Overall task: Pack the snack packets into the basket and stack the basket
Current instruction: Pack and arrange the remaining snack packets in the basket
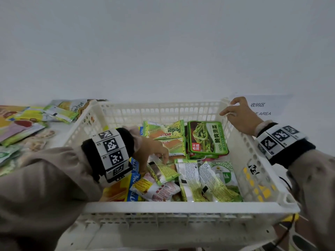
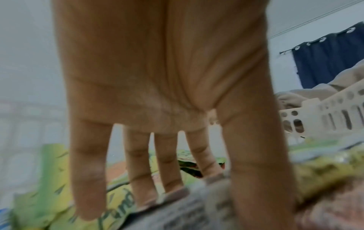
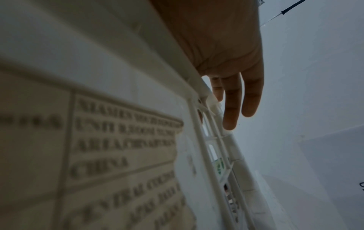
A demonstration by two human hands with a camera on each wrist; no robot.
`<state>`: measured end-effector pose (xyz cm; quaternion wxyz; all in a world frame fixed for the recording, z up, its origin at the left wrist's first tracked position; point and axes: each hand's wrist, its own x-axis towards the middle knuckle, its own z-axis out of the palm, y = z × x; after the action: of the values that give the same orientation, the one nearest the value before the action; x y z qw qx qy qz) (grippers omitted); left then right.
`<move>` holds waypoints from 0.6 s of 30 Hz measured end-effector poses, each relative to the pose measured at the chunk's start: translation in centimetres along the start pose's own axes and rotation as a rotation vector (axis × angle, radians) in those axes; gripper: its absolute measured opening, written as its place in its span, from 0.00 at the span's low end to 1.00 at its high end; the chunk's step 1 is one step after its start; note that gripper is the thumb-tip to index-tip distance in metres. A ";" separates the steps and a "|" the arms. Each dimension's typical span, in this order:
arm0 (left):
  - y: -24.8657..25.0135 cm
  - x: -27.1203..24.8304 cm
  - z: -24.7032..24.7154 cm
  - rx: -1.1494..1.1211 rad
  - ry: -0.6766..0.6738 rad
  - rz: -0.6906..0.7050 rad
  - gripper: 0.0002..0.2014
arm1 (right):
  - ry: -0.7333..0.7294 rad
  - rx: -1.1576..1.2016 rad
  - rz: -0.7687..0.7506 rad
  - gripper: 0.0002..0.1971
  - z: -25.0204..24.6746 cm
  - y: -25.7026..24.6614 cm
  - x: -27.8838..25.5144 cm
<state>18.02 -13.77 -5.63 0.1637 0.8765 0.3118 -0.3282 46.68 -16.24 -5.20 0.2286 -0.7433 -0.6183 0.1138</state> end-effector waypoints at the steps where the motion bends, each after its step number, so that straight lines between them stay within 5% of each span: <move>1: 0.0 -0.1 0.0 -0.043 0.032 0.012 0.28 | 0.004 0.004 -0.001 0.15 0.0 0.0 0.0; 8: -0.6 -0.7 -2.0 -0.427 0.225 -0.028 0.01 | 0.010 0.039 -0.007 0.15 0.0 0.0 -0.1; 12: -0.5 0.6 -2.1 -0.411 0.251 -0.131 0.17 | 0.019 0.029 -0.015 0.15 -0.1 -0.1 -0.2; 16: 0.7 0.5 -1.8 -0.438 0.202 -0.131 0.10 | 0.019 0.038 -0.016 0.16 0.0 -0.1 -0.2; 18: 1.3 0.4 -1.5 -0.307 0.162 -0.173 0.27 | 0.018 0.042 -0.014 0.15 0.0 -0.1 -0.2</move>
<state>19.83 -13.82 -4.74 0.2409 0.8349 0.4443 -0.2181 46.57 -16.43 -5.20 0.2505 -0.7351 -0.6188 0.1182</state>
